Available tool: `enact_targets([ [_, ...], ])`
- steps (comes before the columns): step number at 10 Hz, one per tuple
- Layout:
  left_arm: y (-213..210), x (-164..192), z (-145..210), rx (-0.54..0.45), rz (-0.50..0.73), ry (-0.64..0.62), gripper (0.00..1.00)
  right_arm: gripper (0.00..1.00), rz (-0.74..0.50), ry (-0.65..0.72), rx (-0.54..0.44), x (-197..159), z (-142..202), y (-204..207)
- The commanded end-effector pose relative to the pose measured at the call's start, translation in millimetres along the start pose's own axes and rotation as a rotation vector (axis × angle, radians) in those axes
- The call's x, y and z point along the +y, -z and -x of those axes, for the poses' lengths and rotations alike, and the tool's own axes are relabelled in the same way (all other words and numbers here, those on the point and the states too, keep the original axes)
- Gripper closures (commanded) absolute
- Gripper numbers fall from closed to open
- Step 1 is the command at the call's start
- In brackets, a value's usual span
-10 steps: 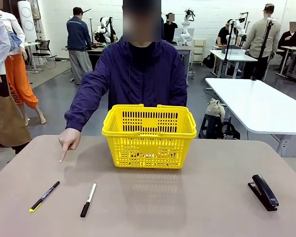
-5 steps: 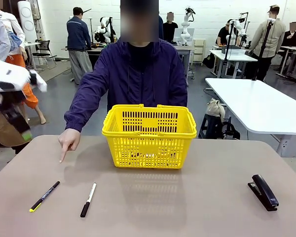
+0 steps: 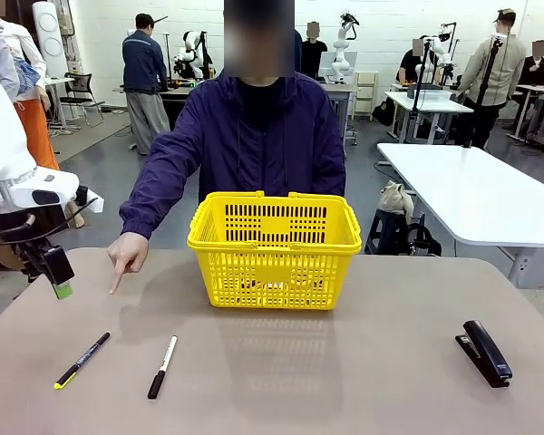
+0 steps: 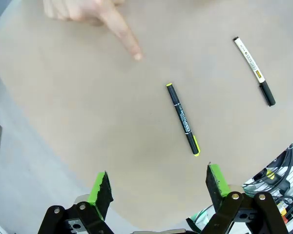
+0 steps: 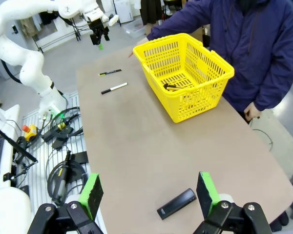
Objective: Place the items the person wants into the basket.
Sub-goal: Pick up the item the person points to and place it in the Market Basket.
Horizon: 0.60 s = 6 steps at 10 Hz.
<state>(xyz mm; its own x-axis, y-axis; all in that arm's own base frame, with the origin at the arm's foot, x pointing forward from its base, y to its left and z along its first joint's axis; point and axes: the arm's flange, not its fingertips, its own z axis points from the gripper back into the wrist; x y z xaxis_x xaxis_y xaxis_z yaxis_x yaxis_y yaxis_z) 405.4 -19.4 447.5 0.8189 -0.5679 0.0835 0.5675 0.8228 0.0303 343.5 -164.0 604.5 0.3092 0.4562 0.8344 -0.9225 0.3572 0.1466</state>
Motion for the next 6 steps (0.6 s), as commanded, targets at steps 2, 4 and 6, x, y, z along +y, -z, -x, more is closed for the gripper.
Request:
enact_targets([
  [2, 0.9, -3.1, -2.4, -0.043, 0.017, -0.036, 0.0, 0.0, -0.01, -0.011, -0.008, -0.7, 0.5, -1.4],
  [4, 4.7, 1.4, -0.2, 0.004, 0.004, -0.012, 0.0, 0.0, -0.01, -0.011, -0.008, -0.7, 0.5, -1.4],
  [6, 4.7, 1.4, -0.2, 0.004, 0.004, -0.012, 0.0, 0.0, -0.01, -0.011, -0.008, -0.7, 0.5, -1.4],
])
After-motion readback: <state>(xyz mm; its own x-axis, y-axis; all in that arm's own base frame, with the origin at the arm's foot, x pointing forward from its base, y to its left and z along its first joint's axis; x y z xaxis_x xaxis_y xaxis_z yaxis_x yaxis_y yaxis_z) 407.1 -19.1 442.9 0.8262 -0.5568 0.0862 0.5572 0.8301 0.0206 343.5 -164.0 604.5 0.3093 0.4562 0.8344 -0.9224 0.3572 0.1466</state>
